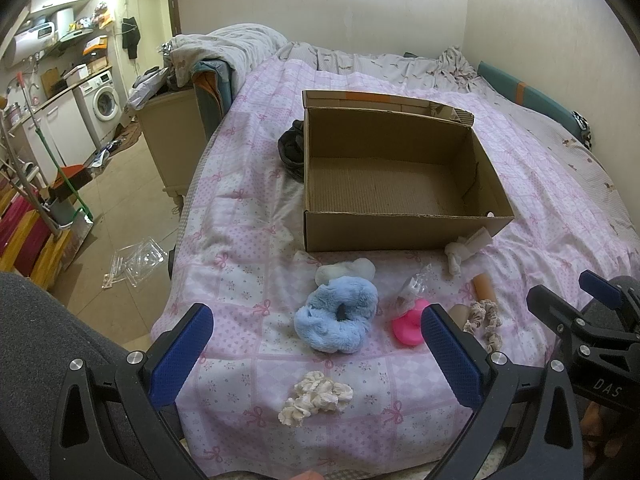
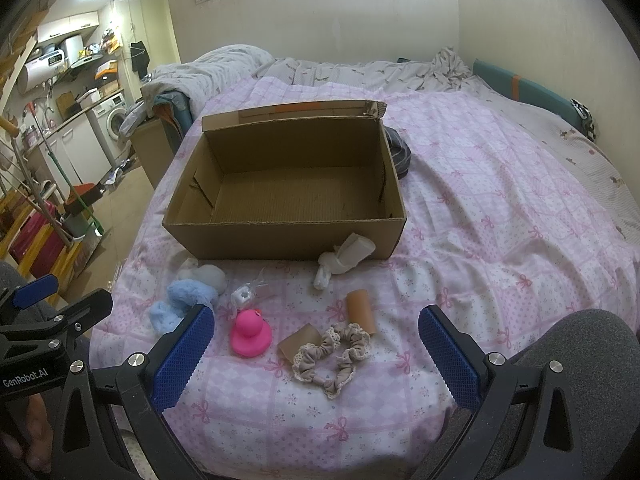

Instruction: Organize soft objects

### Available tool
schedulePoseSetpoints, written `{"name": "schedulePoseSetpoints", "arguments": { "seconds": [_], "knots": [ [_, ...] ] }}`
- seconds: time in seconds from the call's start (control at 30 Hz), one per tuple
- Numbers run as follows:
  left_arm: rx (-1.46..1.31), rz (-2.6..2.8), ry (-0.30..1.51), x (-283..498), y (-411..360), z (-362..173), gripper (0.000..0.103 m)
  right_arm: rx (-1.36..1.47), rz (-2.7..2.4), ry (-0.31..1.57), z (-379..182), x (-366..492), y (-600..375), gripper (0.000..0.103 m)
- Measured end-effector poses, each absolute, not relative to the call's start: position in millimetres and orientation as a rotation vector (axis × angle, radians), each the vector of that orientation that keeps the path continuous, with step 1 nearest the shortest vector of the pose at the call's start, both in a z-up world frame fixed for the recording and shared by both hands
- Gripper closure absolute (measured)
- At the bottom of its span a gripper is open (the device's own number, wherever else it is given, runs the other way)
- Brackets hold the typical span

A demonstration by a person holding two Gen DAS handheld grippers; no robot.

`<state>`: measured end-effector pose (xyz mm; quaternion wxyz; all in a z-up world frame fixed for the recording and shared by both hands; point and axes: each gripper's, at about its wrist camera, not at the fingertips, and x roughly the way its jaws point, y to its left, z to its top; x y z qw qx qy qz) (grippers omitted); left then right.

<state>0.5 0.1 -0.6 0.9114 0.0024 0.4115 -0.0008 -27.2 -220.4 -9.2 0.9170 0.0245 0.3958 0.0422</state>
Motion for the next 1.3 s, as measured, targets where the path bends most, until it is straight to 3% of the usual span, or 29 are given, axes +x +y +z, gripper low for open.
{"name": "schedulePoseSetpoints", "arguments": {
  "seconds": [0.87, 1.3],
  "knots": [
    [0.004, -0.002, 0.85, 2.4, 2.2, -0.9, 0.0, 0.07, 0.077, 0.817, -7.9, -27.5, -222.8, 0.0],
    [-0.075, 0.0, 1.025, 20.9, 16.7, -3.9, 0.0, 0.104, 0.112, 0.858, -0.6, -3.2, -235.3, 0.0]
  ]
}}
